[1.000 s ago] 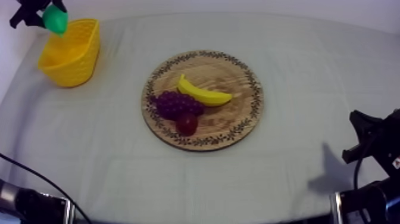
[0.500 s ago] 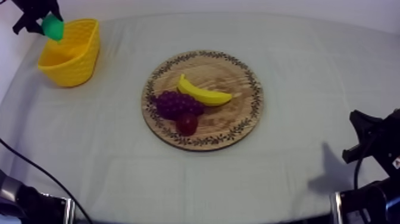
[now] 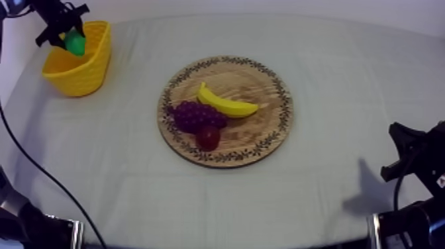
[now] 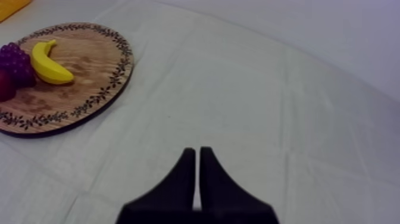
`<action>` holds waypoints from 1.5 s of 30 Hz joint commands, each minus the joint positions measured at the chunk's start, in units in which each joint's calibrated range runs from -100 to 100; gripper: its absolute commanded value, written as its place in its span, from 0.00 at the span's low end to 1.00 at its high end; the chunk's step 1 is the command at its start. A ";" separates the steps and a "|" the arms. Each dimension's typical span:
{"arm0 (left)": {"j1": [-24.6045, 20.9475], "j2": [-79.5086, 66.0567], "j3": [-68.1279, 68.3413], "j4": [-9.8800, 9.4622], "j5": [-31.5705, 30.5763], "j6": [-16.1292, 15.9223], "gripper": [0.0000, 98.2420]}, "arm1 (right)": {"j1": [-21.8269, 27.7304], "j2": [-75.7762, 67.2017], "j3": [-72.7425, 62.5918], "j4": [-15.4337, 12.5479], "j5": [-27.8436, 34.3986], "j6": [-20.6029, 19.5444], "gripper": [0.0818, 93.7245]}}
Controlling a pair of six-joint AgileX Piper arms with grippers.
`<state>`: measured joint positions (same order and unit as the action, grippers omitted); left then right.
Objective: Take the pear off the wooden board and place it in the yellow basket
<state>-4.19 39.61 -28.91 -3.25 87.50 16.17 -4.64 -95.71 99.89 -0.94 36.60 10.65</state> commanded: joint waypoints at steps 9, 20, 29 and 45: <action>-0.31 5.04 -2.79 0.96 -1.13 -0.87 0.48 | -0.03 -0.04 0.00 -0.01 0.01 0.02 0.00; -0.89 4.93 -1.18 2.41 -1.57 -1.16 0.80 | -0.03 -0.04 0.00 -0.01 0.01 0.02 0.00; -0.80 2.05 2.55 2.77 -3.10 -2.35 0.77 | -0.03 -0.04 0.00 -0.01 0.01 0.02 0.00; 1.05 -12.80 13.32 1.35 -3.49 -2.53 0.32 | -0.03 -0.04 0.00 -0.01 0.01 0.02 0.00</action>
<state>-3.16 29.09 -16.75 -1.93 84.13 13.79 -4.64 -95.71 99.89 -0.94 36.60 10.71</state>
